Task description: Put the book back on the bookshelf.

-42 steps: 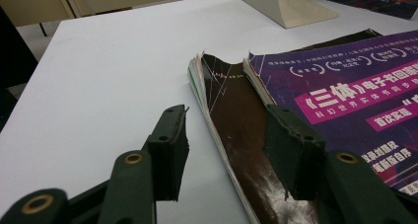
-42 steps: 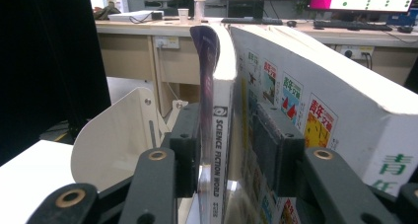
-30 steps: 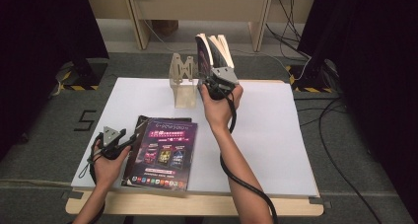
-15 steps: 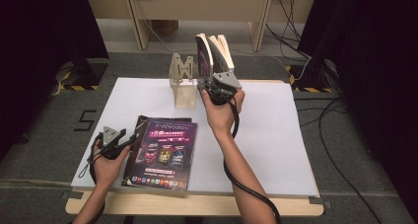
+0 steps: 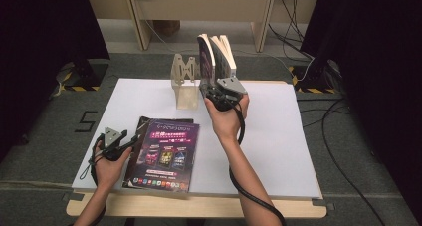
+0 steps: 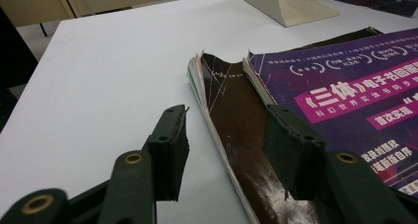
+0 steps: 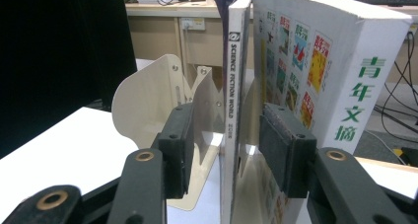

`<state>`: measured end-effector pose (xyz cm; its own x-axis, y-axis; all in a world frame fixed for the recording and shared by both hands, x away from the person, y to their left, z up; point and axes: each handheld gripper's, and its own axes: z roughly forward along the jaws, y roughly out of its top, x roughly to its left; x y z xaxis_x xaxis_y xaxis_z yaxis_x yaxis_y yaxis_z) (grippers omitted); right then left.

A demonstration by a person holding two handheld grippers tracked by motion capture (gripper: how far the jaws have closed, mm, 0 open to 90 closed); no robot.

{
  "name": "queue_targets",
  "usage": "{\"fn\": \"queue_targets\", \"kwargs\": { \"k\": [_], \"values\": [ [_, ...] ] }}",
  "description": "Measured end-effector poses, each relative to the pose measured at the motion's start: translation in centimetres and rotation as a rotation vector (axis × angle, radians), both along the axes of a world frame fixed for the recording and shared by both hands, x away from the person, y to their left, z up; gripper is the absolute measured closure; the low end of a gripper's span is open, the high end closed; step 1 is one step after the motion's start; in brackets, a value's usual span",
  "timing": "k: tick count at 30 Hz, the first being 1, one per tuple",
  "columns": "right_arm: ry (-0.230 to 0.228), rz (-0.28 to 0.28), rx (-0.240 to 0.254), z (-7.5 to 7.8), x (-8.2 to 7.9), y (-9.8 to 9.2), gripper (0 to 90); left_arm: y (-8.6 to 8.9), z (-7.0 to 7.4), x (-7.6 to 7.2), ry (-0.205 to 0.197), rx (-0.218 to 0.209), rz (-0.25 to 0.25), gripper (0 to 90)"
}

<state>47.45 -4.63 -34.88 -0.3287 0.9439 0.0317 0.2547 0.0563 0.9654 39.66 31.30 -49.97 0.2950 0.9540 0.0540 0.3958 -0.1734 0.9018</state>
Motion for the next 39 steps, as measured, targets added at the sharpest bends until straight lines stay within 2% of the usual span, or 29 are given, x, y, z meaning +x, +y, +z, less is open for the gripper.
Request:
{"fn": "queue_targets", "kwargs": {
  "k": [6, 8, 10, 12, 16, 23, 26, 28, 29, 31, 35, 39],
  "values": [
    [0.023, 0.022, 0.011, -0.4, -0.3, 0.0, 57.6, 0.0, 0.0, 0.0, 0.002, 0.0, -0.001, 51.0],
    [0.018, 0.018, -0.009, -0.4, -0.4, -0.1, 58.1, 0.0, 0.0, 0.0, 0.001, -0.003, 0.0, 51.0],
    [-0.002, 0.014, 0.019, -0.4, -0.7, -0.2, 59.1, 0.0, 0.0, 0.0, 0.0, -0.003, 0.0, 51.0],
    [0.011, 0.0, 0.019, -0.4, -0.9, -0.2, 58.5, 0.0, 0.0, 0.0, 0.001, -0.003, 0.001, 51.0],
    [0.008, 0.003, 0.04, -0.6, -0.9, -0.4, 57.4, 0.0, 0.0, 0.0, 0.0, -0.002, 0.001, 51.0],
    [0.006, 0.012, 0.013, -1.1, -1.2, -0.5, 56.4, 0.0, 0.0, 0.0, 0.001, -0.001, -0.001, 50.9],
    [0.022, 0.015, 0.002, -1.3, -1.5, -0.7, 56.6, 0.2, 0.1, 0.1, 0.007, -0.016, -0.007, 50.6],
    [0.038, 0.021, 0.0, -1.6, -1.7, -0.8, 56.7, 0.4, 0.1, 0.1, 0.029, -0.066, -0.003, 50.0],
    [0.046, 0.019, -0.005, -1.8, -1.7, -0.9, 56.7, 0.4, 0.2, 0.0, 0.029, -0.073, 0.001, 49.8],
    [0.064, 0.018, -0.013, -2.3, -1.9, -1.0, 56.7, 0.4, 0.5, 0.0, 0.021, -0.057, -0.003, 49.8],
    [0.104, 0.023, -0.022, -3.4, -1.9, -1.2, 56.7, 0.1, 1.6, -0.2, -0.001, -0.05, -0.014, 49.8],
    [0.144, 0.031, -0.032, -4.4, -2.0, -1.1, 56.6, -0.6, 2.4, -0.3, 0.009, -0.055, -0.053, 50.2]
  ]
}}
